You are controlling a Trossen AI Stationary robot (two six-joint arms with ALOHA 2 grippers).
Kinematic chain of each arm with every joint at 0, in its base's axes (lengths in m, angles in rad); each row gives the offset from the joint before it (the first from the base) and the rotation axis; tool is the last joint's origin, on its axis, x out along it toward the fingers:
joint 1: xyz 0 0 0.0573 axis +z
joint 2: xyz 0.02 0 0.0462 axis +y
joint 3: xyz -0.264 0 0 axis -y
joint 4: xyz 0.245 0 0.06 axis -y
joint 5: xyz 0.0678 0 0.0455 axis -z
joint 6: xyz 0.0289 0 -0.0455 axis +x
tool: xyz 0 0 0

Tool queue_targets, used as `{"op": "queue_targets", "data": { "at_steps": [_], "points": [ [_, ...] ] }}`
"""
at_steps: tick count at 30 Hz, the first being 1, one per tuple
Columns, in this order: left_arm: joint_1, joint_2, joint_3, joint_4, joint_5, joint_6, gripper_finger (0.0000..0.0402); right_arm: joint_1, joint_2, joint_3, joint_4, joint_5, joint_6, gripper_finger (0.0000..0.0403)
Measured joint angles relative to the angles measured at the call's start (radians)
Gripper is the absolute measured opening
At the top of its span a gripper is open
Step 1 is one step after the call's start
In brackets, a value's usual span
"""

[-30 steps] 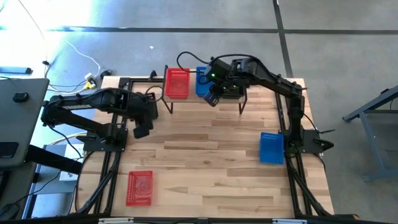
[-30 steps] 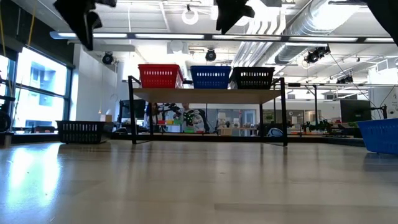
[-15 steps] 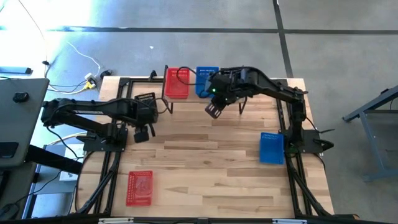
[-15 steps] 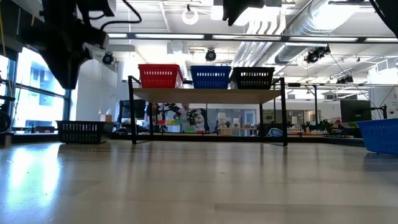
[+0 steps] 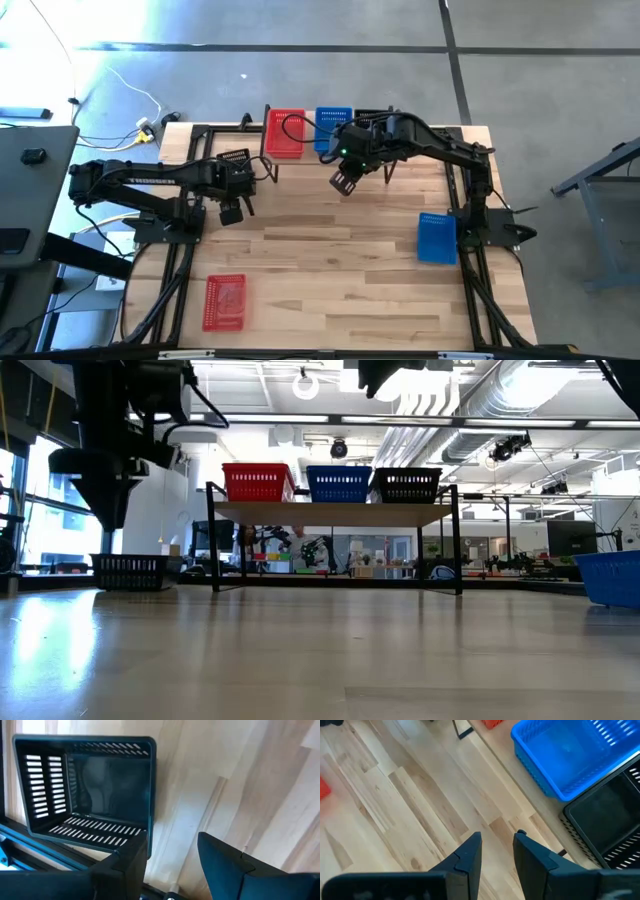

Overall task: Stack baskets on shelf by color
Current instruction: Stack the black basket on top of the black basket on the shelf

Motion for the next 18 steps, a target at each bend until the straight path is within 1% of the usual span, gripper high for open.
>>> {"op": "queue_targets", "data": {
  "at_steps": [5, 13, 18],
  "points": [
    [0.029, 0.081, 0.0, 0.002, -0.003, 0.0, 0.0165, 0.0, 0.0, 0.0, 0.0, 0.0, -0.001, 0.0099],
    [0.035, 0.186, 0.0, 0.01, -0.044, -0.007, 0.0165, 0.0, 0.0, 0.0, 0.0, 0.0, -0.003, 0.0099],
    [0.035, 0.245, 0.0, 0.01, -0.046, -0.007, 0.0165, 0.0, 0.0, 0.0, 0.0, 0.0, 0.0, 0.0099]
  ]
}}
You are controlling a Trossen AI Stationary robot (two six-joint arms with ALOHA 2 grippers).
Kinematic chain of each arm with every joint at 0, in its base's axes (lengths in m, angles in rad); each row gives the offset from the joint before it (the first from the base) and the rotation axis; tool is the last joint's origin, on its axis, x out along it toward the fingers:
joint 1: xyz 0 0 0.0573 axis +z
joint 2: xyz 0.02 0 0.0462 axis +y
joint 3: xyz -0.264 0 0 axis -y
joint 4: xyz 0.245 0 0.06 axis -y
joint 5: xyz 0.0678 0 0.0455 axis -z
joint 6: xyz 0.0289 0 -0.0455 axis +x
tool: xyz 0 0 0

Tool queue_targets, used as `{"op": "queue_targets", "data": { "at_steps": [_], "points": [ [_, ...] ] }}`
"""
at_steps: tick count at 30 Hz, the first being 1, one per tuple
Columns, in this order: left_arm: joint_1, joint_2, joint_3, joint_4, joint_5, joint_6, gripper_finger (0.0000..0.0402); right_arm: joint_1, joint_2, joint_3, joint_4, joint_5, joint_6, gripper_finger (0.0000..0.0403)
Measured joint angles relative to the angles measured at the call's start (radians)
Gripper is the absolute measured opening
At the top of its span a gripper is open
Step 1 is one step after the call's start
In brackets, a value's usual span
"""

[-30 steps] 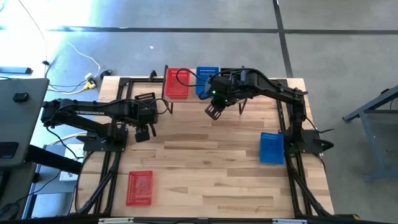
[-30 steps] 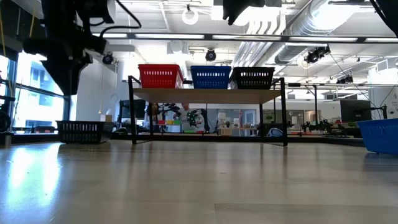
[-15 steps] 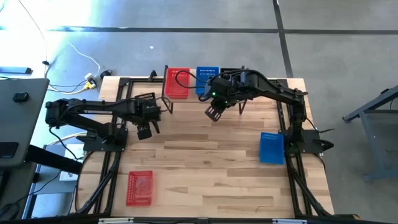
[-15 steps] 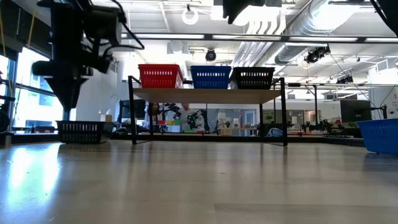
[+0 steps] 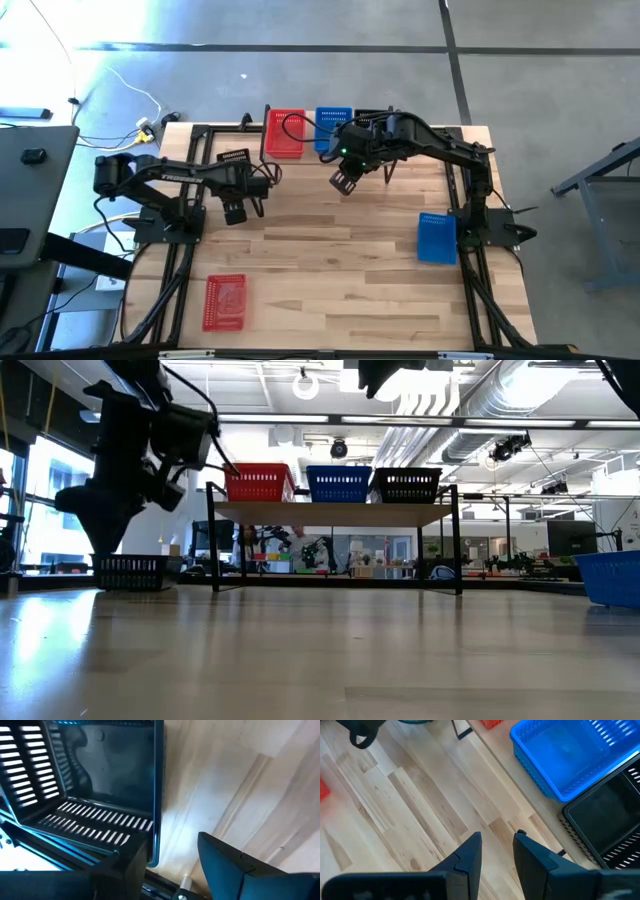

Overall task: Stack baskets on shelf by color
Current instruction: Stack the black basket on top of the black basket on the shelf

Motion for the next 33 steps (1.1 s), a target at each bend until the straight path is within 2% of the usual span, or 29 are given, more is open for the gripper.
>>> {"op": "queue_targets", "data": {
  "at_steps": [15, 19, 27, 29, 33],
  "points": [
    [0.0, 0.107, 0.0, 0.025, -0.036, 0.0, 0.0158, 0.0, 0.0, 0.0, 0.0, -0.002, 0.005, 0.0099],
    [0.0, 0.107, 0.0, 0.025, -0.037, 0.0, 0.0124, 0.0, 0.0, 0.0, 0.0, -0.004, 0.008, 0.0099],
    [-0.002, 0.107, 0.0, 0.025, -0.044, 0.0, 0.0019, 0.0, 0.0, 0.0, 0.0, -0.005, 0.008, 0.0099],
    [-0.007, 0.107, 0.0, 0.024, -0.045, -0.001, 0.0008, 0.0, 0.0, 0.0, 0.0, -0.005, 0.008, 0.0099],
    [-0.035, 0.107, 0.0, 0.022, -0.045, -0.001, 0.0014, 0.0, 0.0, 0.0, 0.0, -0.005, 0.008, 0.0099]
  ]
}}
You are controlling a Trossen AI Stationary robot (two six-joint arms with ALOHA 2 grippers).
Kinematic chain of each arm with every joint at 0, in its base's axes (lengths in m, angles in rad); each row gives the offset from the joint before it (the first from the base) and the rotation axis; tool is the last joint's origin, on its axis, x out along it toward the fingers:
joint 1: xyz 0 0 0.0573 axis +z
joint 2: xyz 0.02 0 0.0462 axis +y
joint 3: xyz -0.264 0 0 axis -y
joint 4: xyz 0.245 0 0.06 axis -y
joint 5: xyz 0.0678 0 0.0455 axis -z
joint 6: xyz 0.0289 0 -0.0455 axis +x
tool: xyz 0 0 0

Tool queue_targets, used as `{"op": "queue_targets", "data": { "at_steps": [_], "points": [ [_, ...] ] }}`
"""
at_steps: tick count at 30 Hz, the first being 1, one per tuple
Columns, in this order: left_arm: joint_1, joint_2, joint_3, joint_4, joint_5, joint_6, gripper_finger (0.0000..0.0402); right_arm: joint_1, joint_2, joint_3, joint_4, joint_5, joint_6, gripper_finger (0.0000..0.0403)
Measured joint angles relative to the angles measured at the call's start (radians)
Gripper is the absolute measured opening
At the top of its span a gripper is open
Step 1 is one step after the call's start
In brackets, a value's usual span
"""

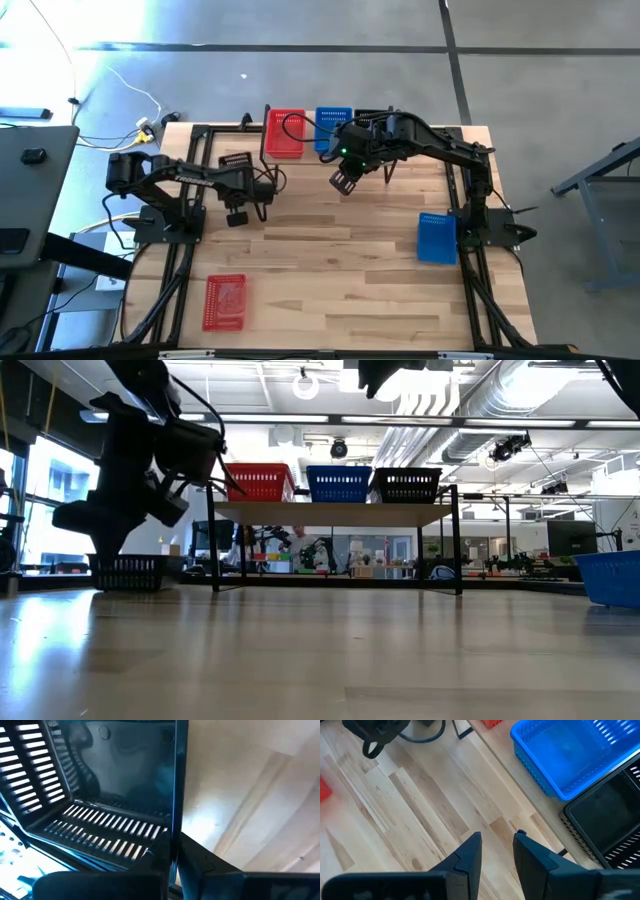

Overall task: Stack baskets on shelf by color
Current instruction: Stack the black basket on top of the black basket on the shelf

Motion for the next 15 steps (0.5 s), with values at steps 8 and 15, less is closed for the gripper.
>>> {"op": "queue_targets", "data": {
  "at_steps": [8, 15],
  "points": [
    [-0.118, -0.055, 0.002, -0.043, 0.057, -0.035, 0.0006, 0.001, 0.0, 0.0, 0.0, -0.001, 0.0, 0.0099],
    [-0.257, -0.141, 0.063, -0.208, 0.081, -0.136, 0.0004, 0.001, 0.0, 0.0, 0.005, -0.003, 0.041, 0.0099]
  ]
}}
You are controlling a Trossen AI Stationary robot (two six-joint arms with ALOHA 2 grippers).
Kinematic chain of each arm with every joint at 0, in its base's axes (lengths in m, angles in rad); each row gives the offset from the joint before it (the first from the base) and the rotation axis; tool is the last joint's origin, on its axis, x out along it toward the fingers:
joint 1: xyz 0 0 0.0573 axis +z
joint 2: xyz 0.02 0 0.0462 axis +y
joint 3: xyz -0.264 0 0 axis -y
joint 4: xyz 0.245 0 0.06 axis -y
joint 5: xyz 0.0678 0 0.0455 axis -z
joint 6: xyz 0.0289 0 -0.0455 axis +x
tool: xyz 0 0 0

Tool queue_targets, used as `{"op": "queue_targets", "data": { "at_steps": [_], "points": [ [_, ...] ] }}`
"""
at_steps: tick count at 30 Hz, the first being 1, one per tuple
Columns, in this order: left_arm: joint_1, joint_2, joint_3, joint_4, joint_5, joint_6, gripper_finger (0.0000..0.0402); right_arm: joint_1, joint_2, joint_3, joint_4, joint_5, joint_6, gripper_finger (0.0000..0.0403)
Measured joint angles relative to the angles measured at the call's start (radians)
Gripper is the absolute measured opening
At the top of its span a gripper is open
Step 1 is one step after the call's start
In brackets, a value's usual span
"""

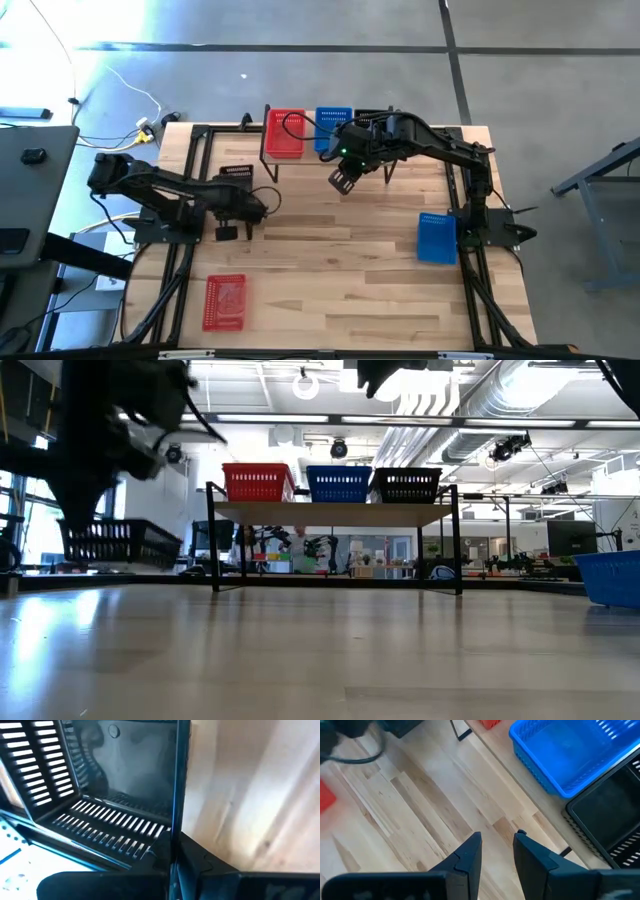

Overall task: Stack baskets on shelf by color
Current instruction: Stack the black basket on top of the black basket on the shelf

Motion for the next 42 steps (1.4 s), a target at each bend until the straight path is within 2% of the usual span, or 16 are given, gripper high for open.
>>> {"op": "queue_targets", "data": {
  "at_steps": [8, 14, 21, 25, 29, 38, 42],
  "points": [
    [-0.189, -0.078, 0.088, -0.159, 0.028, -0.139, 0.0003, 0.029, 0.0, 0.0, 0.019, -0.004, 0.108, 0.0099],
    [-0.339, -0.085, 0.164, -0.19, 0.028, -0.206, 0.0002, 0.077, 0.0, 0.0, 0.083, -0.005, 0.239, 0.0099],
    [-0.468, -0.042, 0.29, -0.216, -0.056, -0.223, 0.0002, 0.158, 0.0, 0.0, 0.205, 0.065, 0.351, 0.0099],
    [-0.506, 0.018, 0.372, -0.262, -0.108, -0.223, 0.0002, 0.199, 0.0, 0.0, 0.273, 0.1, 0.377, 0.0099],
    [-0.529, 0.07, 0.435, -0.262, -0.116, -0.211, 0.0002, 0.234, 0.0, 0.0, 0.326, 0.125, 0.376, 0.0099],
    [-0.579, 0.188, 0.514, -0.262, -0.11, -0.23, 0.0002, 0.287, 0.001, 0.0, 0.341, 0.127, 0.374, 0.0099],
    [-0.581, 0.219, 0.529, -0.263, -0.156, -0.231, 0.0003, 0.306, 0.001, -0.002, 0.338, 0.128, 0.359, 0.0099]
  ]
}}
